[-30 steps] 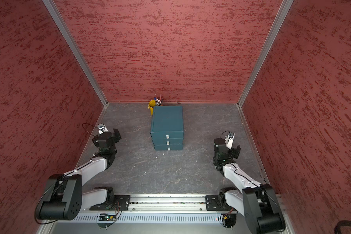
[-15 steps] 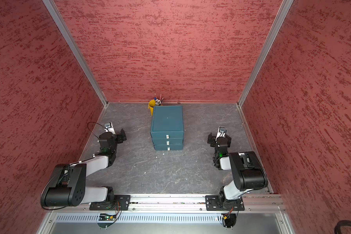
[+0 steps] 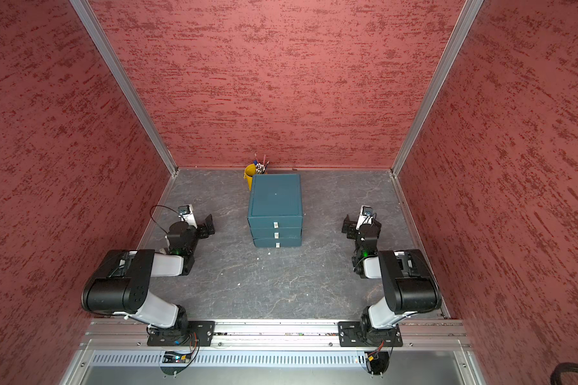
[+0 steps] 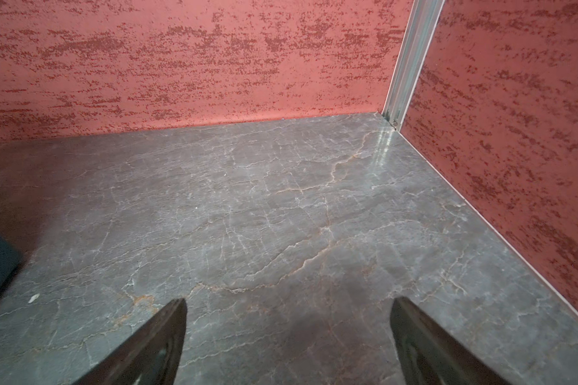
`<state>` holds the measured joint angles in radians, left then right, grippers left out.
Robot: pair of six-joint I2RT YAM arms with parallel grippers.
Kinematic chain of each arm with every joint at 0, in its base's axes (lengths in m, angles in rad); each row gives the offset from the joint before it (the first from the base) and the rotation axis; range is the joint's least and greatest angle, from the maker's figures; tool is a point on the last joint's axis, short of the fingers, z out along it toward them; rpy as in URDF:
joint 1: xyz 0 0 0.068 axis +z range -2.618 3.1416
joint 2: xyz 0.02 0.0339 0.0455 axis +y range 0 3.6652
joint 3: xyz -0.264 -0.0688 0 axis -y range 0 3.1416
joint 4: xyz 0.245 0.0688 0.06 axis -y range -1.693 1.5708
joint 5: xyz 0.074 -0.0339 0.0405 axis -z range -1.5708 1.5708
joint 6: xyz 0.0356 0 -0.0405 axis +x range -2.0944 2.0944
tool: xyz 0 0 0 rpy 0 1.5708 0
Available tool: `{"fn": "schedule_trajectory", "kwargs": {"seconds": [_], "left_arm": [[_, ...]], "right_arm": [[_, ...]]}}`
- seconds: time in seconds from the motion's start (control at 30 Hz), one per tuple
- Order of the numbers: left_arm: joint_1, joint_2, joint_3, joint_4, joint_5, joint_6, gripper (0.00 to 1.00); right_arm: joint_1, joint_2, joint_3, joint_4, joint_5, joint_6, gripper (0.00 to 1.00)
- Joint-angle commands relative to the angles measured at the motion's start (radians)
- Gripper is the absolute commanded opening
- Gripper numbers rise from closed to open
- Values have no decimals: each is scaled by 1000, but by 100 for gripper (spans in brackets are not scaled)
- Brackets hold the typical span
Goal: Place the plugs into the drawer by color
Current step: Reset both arms
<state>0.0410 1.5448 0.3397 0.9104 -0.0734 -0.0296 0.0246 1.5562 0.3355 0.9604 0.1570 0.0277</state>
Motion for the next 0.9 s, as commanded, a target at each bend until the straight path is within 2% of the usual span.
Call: {"fn": "schedule_trajectory", "kwargs": {"seconds": [0.0, 0.07, 0.13, 0.17, 0.2, 0.3, 0.4, 0.5, 0.87], "left_arm": [[23, -5, -24, 116, 79, -10, 100], [35, -7, -31, 126, 141, -2, 100], [69, -8, -21, 108, 323, 20, 100], [77, -1, -22, 117, 373, 30, 100], [74, -3, -26, 124, 381, 37, 100], [39, -6, 18, 39, 339, 67, 100], [-1, -6, 40, -9, 132, 41, 100], [-48, -5, 17, 40, 28, 62, 100], [-48, -3, 16, 45, 27, 63, 100]], "right_arm": [[-3, -7, 20, 17, -23, -3, 98], [-2, -7, 22, 14, -22, -4, 99], [-2, -8, 21, 14, -22, -6, 99], [-1, -7, 22, 13, -22, -5, 98], [-2, -8, 21, 14, -23, -5, 98], [-2, -7, 22, 14, -22, -5, 98], [-2, -8, 22, 12, -22, -5, 98], [-2, -7, 22, 12, -22, -5, 98], [-2, -6, 24, 10, -22, -6, 99]]}}
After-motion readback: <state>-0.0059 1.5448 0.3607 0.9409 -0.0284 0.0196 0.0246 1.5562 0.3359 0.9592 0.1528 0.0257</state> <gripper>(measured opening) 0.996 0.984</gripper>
